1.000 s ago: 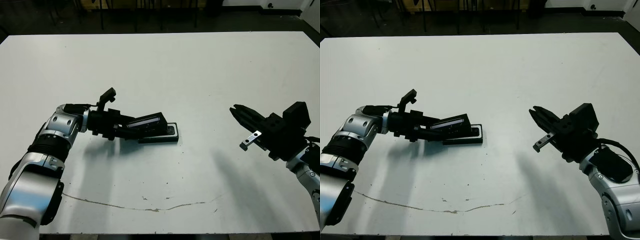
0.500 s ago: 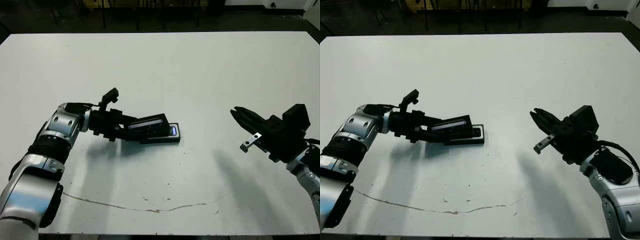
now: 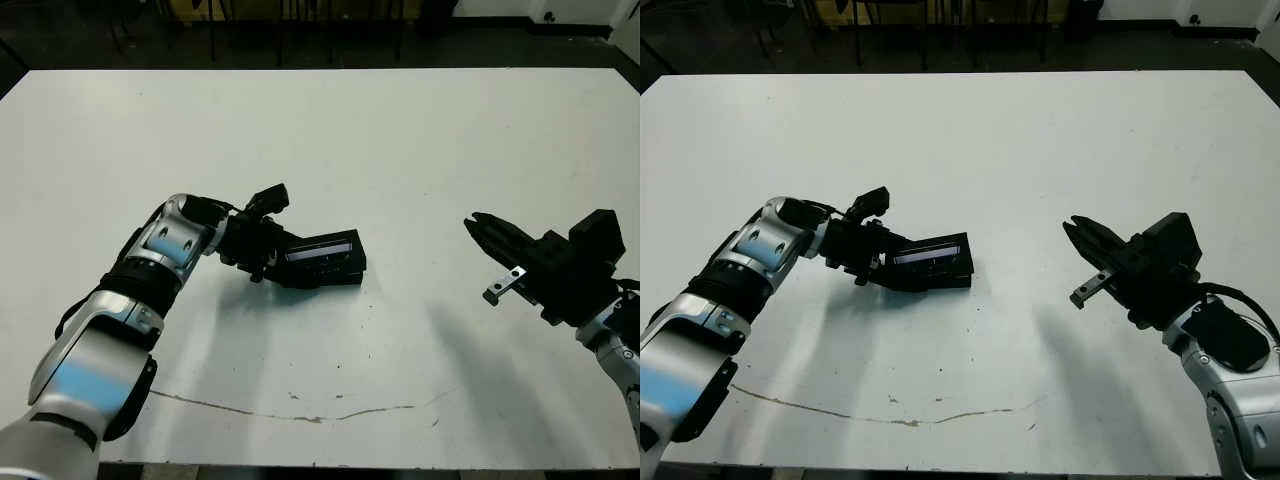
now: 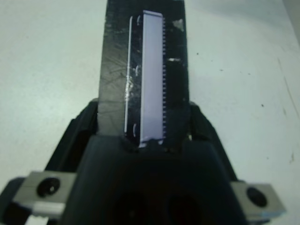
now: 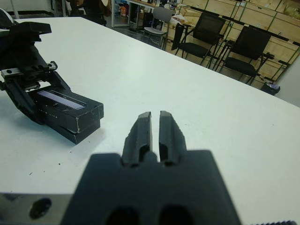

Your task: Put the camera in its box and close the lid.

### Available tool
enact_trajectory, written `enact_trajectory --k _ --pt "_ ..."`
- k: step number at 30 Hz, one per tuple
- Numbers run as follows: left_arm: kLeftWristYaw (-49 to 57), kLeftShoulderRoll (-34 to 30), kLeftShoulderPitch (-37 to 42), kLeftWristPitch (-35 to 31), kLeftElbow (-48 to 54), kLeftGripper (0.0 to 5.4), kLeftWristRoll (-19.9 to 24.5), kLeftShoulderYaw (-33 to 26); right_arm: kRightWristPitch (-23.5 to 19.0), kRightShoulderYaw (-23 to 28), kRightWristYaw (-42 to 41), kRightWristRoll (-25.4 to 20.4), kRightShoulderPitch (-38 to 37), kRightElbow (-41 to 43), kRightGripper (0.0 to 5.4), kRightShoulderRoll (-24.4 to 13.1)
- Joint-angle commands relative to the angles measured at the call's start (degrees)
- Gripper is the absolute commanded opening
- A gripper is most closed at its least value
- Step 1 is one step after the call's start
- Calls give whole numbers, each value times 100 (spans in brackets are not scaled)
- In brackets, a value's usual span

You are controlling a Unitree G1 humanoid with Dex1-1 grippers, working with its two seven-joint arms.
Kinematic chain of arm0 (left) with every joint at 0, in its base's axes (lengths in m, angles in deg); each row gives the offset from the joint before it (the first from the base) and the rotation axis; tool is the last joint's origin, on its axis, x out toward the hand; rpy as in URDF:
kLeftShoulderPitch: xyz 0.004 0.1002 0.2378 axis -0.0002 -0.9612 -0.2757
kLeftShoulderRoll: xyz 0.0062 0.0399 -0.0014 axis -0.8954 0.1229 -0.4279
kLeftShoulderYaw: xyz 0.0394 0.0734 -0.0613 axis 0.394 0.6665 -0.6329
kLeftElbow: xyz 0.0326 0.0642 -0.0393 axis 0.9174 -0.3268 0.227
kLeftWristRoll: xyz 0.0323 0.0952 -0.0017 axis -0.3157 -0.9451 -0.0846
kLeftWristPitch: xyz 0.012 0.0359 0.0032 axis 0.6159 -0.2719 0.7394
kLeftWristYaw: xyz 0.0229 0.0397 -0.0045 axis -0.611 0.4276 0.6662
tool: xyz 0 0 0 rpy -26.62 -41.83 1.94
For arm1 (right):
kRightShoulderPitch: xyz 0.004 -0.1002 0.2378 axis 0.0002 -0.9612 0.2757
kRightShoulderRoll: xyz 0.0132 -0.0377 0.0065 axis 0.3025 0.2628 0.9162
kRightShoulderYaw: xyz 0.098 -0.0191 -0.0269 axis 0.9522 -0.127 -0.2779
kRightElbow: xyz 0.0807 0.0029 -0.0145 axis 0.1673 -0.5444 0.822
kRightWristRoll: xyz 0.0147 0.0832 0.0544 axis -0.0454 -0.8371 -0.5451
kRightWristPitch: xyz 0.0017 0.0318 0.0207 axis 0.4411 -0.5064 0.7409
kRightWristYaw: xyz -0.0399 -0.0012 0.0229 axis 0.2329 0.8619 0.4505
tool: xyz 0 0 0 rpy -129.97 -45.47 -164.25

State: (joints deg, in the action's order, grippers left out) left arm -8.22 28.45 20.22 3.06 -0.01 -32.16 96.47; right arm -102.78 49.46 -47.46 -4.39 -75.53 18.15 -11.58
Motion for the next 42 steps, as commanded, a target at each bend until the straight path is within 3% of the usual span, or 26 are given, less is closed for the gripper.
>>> enact_trajectory --k 1,18,30,39,42 --pt "-333 421 -394 -78 -192 280 -179 408 29 27 -73 2 -78 -92 0 -28" --pt "-335 877 93 357 -939 280 -694 645 96 -24 -85 73 -97 -92 0 -4" --pt "-32 467 -27 947 -412 280 -1238 963 99 -22 -90 106 -109 -85 0 -2" --pt "121 256 -170 1251 -557 279 -1244 919 103 -4 -130 59 -93 -112 0 -5" --pt "140 216 -176 1381 -723 331 -1240 876 64 9 -139 31 -84 -111 0 -14"
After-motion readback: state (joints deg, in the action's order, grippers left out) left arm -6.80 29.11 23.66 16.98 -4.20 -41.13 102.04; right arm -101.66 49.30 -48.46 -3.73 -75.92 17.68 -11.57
